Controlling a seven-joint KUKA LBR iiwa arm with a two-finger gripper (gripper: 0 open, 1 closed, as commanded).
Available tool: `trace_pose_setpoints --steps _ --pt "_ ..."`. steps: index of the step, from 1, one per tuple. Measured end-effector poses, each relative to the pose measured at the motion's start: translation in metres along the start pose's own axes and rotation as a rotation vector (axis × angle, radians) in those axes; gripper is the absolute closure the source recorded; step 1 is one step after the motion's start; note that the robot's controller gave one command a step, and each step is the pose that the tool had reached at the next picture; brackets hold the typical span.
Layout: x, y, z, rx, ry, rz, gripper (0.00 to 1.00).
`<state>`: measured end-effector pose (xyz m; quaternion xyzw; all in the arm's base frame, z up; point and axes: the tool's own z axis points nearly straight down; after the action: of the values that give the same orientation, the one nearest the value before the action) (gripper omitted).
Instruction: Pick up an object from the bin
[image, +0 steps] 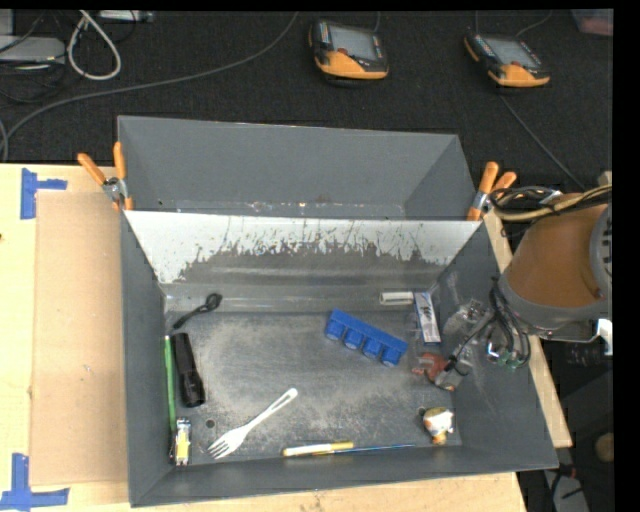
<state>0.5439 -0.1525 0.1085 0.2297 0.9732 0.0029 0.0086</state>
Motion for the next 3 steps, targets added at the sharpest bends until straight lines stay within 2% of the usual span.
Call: trace_pose_setpoints --steps 1,2,3 --pt "0.036 -0.014 0.018 0.001 0.007 0.021 0.00" --pt "0.037 -0.016 0.023 -0.003 -0.009 0.062 0.00" --pt "0.040 -0.007 -0.038 0.000 0.003 0.053 0.00"
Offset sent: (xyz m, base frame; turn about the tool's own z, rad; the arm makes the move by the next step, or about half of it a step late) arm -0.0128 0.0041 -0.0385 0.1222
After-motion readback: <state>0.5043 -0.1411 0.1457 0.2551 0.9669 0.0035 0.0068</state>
